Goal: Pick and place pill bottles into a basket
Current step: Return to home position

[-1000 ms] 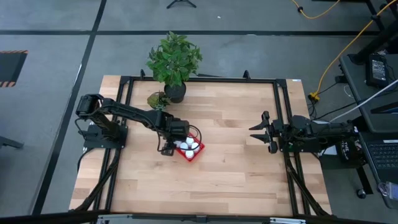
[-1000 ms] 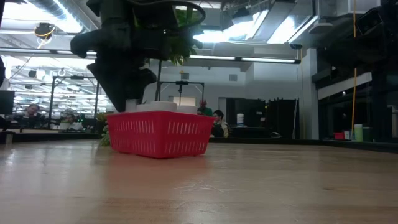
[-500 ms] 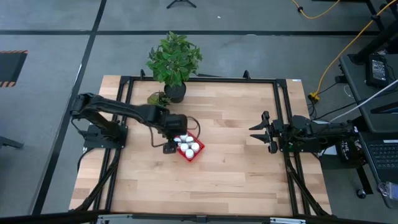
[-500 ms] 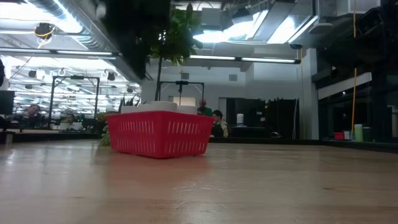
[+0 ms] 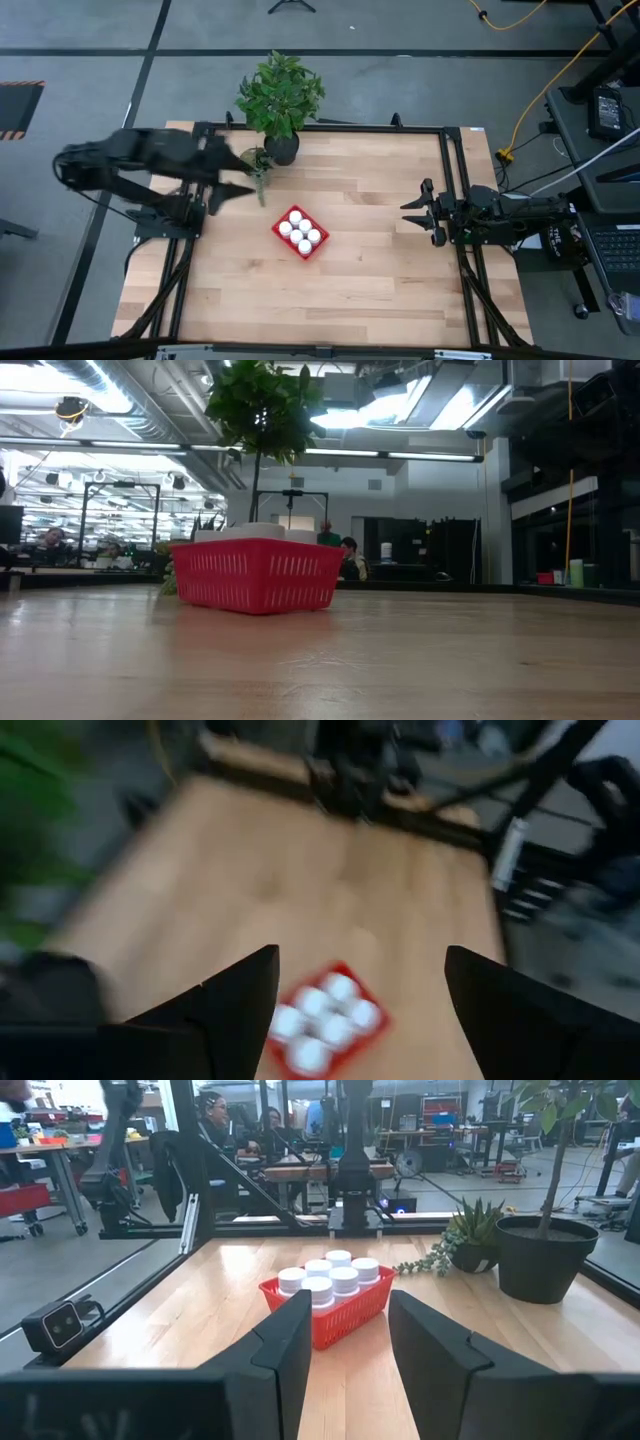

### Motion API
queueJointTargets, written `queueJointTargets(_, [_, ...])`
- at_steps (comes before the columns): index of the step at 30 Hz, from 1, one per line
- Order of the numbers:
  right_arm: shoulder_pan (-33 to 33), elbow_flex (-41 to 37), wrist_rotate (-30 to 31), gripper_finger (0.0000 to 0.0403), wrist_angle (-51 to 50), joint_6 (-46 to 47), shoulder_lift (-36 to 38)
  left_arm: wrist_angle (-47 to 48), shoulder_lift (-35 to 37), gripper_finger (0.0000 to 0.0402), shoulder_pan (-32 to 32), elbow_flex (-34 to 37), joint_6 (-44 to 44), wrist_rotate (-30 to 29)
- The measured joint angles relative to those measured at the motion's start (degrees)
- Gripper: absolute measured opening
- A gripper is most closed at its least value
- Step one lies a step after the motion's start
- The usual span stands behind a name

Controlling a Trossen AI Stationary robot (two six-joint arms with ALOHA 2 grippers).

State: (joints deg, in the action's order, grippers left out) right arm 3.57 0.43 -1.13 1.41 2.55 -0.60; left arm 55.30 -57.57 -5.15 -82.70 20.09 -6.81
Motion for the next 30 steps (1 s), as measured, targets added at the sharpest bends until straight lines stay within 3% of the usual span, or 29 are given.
queueJointTargets(2, [0.0,0.0,0.0,0.0137,0.0,0.0,0.0,-0.8,5.6,0.0276,-1.5,2.3,-4.0,-5.0])
queueJointTargets(7, [0.0,0.0,0.0,0.0137,0.0,0.0,0.0,-10.8,25.6,0.0276,-2.1,16.3,-10.7,-6.1])
queueJointTargets(12, [0.0,0.0,0.0,0.0137,0.0,0.0,0.0,-29.8,47.8,0.0276,-2.2,42.6,-11.3,2.3])
queueJointTargets(15, [0.0,0.0,0.0,0.0137,0.0,0.0,0.0,-42.4,57.6,0.0276,-2.1,58.9,-8.4,8.4])
queueJointTargets(19, [0.0,0.0,0.1,0.0137,0.1,0.0,0.0,-58.6,55.2,0.0276,-1.8,73.1,-7.2,18.0])
queueJointTargets(22, [0.0,0.0,-0.1,0.0137,0.3,0.0,0.1,-67.2,53.2,0.0276,0.1,81.6,-7.2,18.6])
queueJointTargets(26, [0.0,0.0,-0.1,0.0137,0.1,0.0,0.0,-66.6,53.1,0.0276,4.1,81.5,-11.2,21.3])
queueJointTargets(30, [0.0,0.0,0.0,0.0137,0.0,0.0,-0.3,-65.1,54.5,0.0276,10.9,82.2,-12.9,28.5])
